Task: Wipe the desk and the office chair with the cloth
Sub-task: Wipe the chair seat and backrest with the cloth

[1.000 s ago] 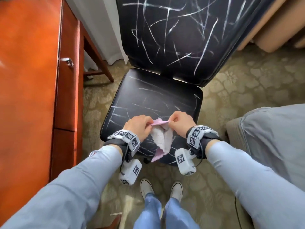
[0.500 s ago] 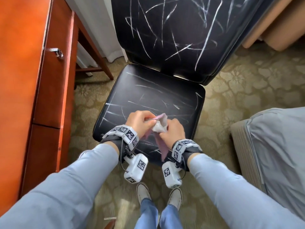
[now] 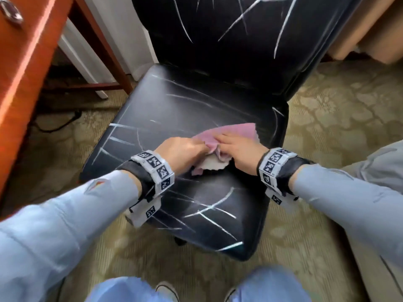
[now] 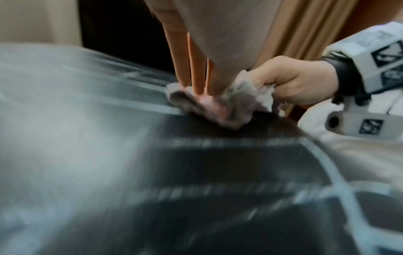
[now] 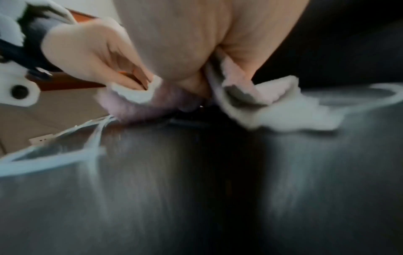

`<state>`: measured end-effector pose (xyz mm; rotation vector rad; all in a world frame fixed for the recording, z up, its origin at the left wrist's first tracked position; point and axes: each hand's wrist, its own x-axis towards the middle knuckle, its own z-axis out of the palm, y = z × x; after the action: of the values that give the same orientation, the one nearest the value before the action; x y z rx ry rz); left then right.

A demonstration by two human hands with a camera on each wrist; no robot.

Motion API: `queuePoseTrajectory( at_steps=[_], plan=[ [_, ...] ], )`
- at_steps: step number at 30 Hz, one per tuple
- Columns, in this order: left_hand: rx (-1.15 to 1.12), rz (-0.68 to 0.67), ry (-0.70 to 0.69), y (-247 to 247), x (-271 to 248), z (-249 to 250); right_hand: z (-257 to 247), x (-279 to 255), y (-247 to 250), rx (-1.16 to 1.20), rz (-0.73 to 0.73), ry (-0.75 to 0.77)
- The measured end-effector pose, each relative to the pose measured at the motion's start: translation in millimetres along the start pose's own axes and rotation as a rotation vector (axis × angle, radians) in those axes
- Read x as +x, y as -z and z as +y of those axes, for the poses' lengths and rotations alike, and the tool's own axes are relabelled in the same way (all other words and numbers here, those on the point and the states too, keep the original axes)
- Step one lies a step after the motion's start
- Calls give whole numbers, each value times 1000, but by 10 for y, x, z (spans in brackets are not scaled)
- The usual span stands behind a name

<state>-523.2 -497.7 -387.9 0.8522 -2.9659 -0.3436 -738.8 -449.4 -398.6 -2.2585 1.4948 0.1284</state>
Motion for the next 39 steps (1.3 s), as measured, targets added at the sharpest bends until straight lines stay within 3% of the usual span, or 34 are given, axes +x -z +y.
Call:
queuePoseTrajectory(
  at_steps=[3,7,10,15,17,19,21,25,31,35,39],
  plan=[
    [-11,51,-66,-235,-64,-30,98,38,-267,-4,95,36],
    [-53,59,-8,-93,-94,3,152,-72,-120,89,141,123],
    [-82,-28,43,29,-229,20,66,-273,-38,130,85,139],
    [-20,-13,133,23,-725,89,-217,-775,-197,-63,-109,115],
    [13,-50,125,-82,-879,176,0,-662,-151,-63,-84,-30],
    [43,-76,149,-179,-956,230,174,-579,-95,-99,39,-114],
    [79,-72,196,-226,-968,247,138,-603,-189,-88,57,-72],
    [94,-66,223,-268,-940,284,-185,-845,-518,-57,-95,28],
    [230,-26,253,-338,-795,437,395,-518,-194,-103,88,-236],
    [277,-35,305,-412,-704,560,31,-627,-401,-52,74,-145],
    [280,-17,373,-422,-661,644,-18,-625,-324,-184,143,-83]
  ],
)
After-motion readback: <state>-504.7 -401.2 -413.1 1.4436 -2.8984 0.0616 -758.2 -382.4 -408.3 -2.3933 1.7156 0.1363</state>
